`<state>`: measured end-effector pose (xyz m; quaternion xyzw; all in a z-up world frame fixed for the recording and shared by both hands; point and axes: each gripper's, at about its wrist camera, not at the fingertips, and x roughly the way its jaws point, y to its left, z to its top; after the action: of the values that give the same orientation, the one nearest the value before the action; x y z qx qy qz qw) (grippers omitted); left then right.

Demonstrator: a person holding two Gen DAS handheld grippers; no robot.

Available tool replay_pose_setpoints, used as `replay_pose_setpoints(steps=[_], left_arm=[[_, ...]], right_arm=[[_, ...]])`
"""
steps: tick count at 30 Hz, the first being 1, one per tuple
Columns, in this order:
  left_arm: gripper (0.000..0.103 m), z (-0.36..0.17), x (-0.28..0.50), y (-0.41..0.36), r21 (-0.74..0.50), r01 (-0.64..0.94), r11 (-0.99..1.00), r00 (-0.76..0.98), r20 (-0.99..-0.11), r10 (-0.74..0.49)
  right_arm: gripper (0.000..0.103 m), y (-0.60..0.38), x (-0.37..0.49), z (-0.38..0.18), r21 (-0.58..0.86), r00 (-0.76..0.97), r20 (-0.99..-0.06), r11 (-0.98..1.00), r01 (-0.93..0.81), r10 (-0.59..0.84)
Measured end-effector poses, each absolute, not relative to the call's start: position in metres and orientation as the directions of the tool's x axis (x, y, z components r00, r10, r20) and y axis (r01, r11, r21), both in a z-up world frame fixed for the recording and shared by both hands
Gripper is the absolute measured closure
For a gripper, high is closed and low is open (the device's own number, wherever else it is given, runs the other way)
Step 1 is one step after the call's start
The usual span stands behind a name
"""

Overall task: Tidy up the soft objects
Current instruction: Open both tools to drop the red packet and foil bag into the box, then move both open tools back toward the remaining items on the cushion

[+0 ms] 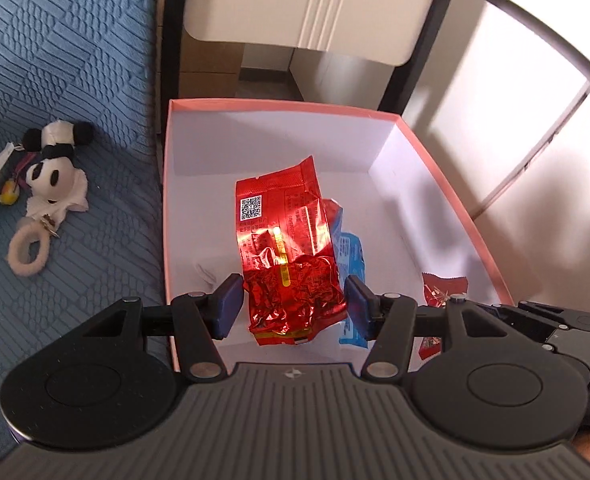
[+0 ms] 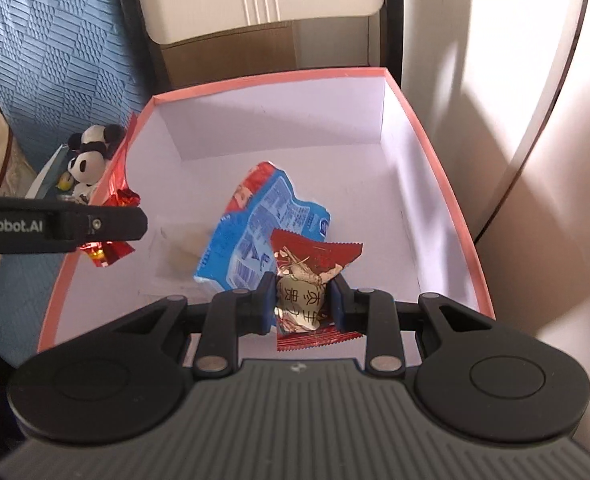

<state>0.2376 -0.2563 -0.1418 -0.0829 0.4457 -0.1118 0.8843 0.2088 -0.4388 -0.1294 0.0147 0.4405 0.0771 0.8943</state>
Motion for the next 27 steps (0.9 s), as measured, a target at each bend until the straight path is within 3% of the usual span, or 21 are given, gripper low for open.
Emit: replay_pose_setpoints(steps=[11,27], left_arm=[[0.035,-0.138,0.235,-0.26,-0.262,0.142,0.954,0.583,-0.757,-0.295],[0.035,-0.061,0.201,-0.211,-0.264,0.124,0.956,0.726,-0.633,-0.269]], right_arm=[[0.062,-0.437,0.212,-0.12,0.086,0.607,-0.78,0.987,-0.134,0.151],[0.061,-0.412,0.184,-0.057,0.111,0.718,-0.669,0.981,-0.158,0.191]])
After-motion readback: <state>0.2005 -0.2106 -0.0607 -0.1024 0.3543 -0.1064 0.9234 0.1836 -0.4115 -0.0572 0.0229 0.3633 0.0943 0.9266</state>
